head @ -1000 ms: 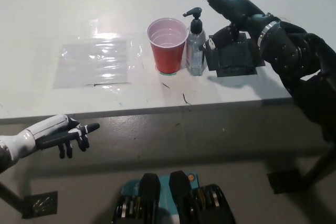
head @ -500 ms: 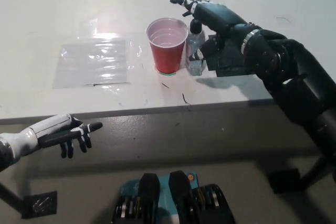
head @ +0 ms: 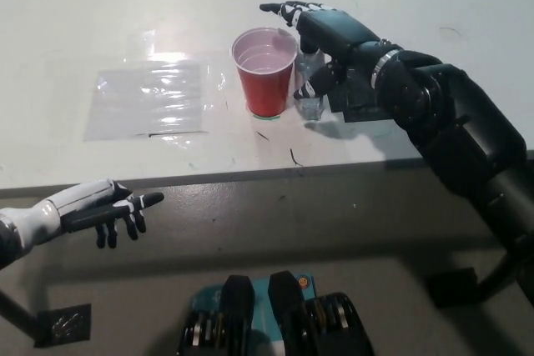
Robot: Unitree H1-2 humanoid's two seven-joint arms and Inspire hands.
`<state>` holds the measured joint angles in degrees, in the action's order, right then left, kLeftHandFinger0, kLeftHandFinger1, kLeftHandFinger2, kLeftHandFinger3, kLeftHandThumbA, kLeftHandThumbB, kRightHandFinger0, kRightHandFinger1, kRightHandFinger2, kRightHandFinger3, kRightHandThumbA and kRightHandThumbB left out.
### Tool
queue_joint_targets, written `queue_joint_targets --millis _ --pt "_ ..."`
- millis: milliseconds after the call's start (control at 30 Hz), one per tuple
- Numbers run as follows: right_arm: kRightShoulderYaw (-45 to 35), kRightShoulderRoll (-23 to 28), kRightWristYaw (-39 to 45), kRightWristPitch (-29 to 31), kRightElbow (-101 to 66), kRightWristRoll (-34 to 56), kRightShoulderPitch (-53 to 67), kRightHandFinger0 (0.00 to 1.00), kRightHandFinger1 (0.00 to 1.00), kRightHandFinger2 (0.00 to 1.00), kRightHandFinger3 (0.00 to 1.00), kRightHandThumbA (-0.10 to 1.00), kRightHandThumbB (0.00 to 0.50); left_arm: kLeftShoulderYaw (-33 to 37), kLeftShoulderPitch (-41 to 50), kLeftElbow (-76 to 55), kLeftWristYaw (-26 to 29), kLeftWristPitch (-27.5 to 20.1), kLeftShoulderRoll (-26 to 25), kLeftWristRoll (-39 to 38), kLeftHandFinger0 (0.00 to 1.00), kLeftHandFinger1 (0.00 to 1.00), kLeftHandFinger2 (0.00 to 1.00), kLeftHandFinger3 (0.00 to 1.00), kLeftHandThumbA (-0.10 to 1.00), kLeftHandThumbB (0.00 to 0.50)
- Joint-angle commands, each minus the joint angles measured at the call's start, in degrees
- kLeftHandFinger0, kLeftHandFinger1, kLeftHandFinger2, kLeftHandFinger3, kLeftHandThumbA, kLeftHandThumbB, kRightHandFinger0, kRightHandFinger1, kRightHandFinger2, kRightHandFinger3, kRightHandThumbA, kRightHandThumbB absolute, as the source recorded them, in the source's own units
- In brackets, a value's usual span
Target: The robot uses its right hand to press the hand soap kept in the middle of the table to get liquid hand soap out
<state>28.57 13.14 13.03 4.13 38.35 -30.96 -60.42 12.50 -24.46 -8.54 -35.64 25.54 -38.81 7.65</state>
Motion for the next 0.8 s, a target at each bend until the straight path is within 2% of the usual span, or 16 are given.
queue_joint_targets --millis 0,67,100,133,200,300,400,467,500,567,600,667,767 --pt "1.14 2.54 -0.93 1.79 0.35 -4.01 -1.91 1.0 1.0 1.0 1.0 1.0 0.355 -0.75 -2.23 -1.22 -0.89 0.16 -1.99 -0.1 0.35 0.31 0.44 0.65 0.93 0.223" --pt "1.85 3.64 -0.46 1.27 -0.03 -5.23 -1.71 1.0 1.0 1.0 1.0 1.0 0.368 -0.68 -2.13 -1.45 -0.43 -0.3 -2.14 0.66 0.35 0.31 0.44 0.65 0.92 0.21" --pt "2.09 4.11 -0.32 1.74 0.22 -5.43 -1.83 1.0 1.0 1.0 1.0 1.0 0.364 -0.85 -2.15 -1.51 -0.49 -0.02 -2.13 0.45 0.36 0.31 0.44 0.67 0.93 0.241" --pt "2.21 4.29 -0.58 2.17 0.49 -5.7 -2.05 1.0 1.0 1.0 1.0 1.0 0.37 -0.96 -2.24 -1.55 -0.51 0.12 -2.18 0.39 0.36 0.32 0.45 0.68 0.93 0.241" --pt "2.59 5.35 -1.38 3.24 0.71 -6.7 -1.94 1.0 1.0 1.0 1.0 1.0 0.362 -0.91 -2.51 -1.54 -0.57 0.18 -2.23 0.53 0.36 0.32 0.45 0.65 0.92 0.224" --pt "2.98 5.79 -1.43 3.21 0.45 -7.7 -1.83 1.0 1.0 1.0 1.0 1.0 0.395 -0.65 -2.92 -1.49 -0.65 0.32 -2.28 0.87 0.36 0.32 0.45 0.65 0.93 0.231" --pt "3.8 5.94 -0.58 1.59 -1.18 -9.46 -1.27 1.0 1.0 1.0 1.0 1.0 0.377 -0.51 -3.24 -1.64 -0.57 0.4 -2.44 1.37 0.36 0.32 0.45 0.65 0.92 0.223" --pt "3.79 5.75 -0.02 0.61 -1.92 -9.67 -0.8 1.0 1.0 1.0 1.0 1.0 0.375 -0.61 -3.48 -1.71 -0.85 0.73 -2.41 1.05 0.35 0.32 0.45 0.65 0.92 0.227" --pt "3.63 5.53 -0.25 0.48 -2.02 -9.68 -0.63 1.0 1.0 1.0 1.0 1.0 0.39 -0.58 -3.76 -1.64 -1.01 0.85 -2.47 1.01 0.34 0.31 0.45 0.66 0.92 0.245" --pt "3.27 4.94 -0.02 0.23 -2.26 -9.2 -0.07 1.0 1.0 1.0 1.0 1.0 0.402 -0.53 -3.86 -1.38 -1.14 0.57 -2.46 0.93 0.32 0.3 0.45 0.66 0.93 0.245" --pt "2.72 4.6 0.2 0.35 -2.5 -8.41 0.2 1.0 1.0 1.0 1.0 1.0 0.385 -0.55 -4.17 -1.12 -1.17 0.23 -2.5 0.94 0.32 0.3 0.45 0.66 0.92 0.249" --pt "2.37 3.57 0.48 -0.69 -3.16 -8.01 0.98 1.0 1.0 1.0 1.0 1.0 0.397 -0.44 -4.47 -1.06 -1.39 0.37 -2.51 1.05 0.32 0.3 0.45 0.66 0.93 0.266" --pt "2.71 2.53 0.22 -1.07 -3.93 -8.65 1.89 1.0 1.0 1.0 1.0 1.0 0.415 -0.57 -4.34 -1.25 -1.58 0.5 -2.51 1.01 0.32 0.3 0.45 0.68 0.93 0.25"
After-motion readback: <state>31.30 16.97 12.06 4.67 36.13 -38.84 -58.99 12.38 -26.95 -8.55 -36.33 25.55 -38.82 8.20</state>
